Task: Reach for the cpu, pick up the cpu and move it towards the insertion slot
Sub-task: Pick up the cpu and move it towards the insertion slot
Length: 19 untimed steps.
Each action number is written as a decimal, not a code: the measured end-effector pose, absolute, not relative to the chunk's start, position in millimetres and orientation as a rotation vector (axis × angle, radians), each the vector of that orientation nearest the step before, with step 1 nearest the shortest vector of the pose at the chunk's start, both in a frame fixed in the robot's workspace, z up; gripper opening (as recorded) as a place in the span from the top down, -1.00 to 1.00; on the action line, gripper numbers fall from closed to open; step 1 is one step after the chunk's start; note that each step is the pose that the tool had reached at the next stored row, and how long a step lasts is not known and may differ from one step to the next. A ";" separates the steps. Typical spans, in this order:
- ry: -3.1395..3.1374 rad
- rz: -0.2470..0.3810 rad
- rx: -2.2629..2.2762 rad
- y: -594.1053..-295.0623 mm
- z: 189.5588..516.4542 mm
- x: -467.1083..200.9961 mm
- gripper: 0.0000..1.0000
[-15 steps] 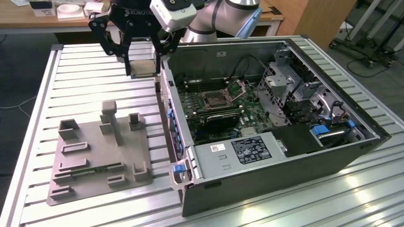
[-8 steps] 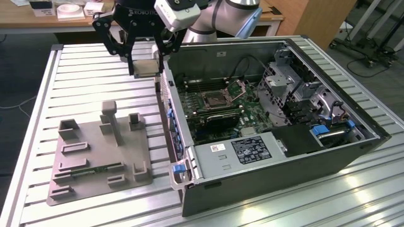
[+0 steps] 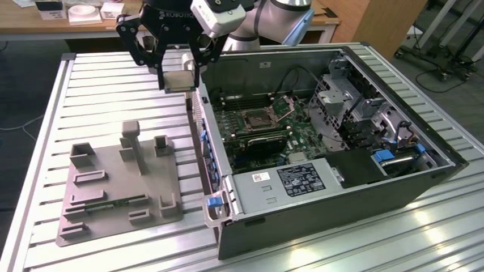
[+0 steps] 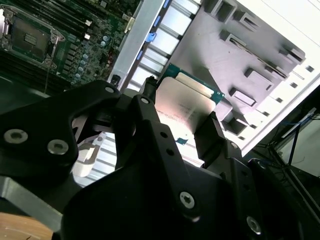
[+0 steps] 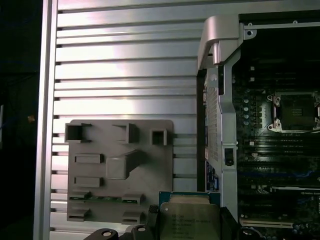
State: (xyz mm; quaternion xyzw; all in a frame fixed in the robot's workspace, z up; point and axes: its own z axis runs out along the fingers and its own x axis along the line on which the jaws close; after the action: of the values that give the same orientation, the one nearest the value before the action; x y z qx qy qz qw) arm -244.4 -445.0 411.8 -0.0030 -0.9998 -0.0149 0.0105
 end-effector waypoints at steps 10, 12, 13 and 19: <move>-3.120 -0.046 -0.009 -444.8 411.8 -237.2 -0.09; -3.120 -0.046 -0.009 -444.7 411.8 -235.7 -0.09; -3.120 -0.046 -0.009 -444.7 411.8 -235.0 -0.09; -3.120 -0.046 -0.009 -444.5 411.8 -230.0 -0.09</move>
State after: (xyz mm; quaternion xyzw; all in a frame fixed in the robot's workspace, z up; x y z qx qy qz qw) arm -230.0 -444.5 411.8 -0.0030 -0.9998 -0.0149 0.0104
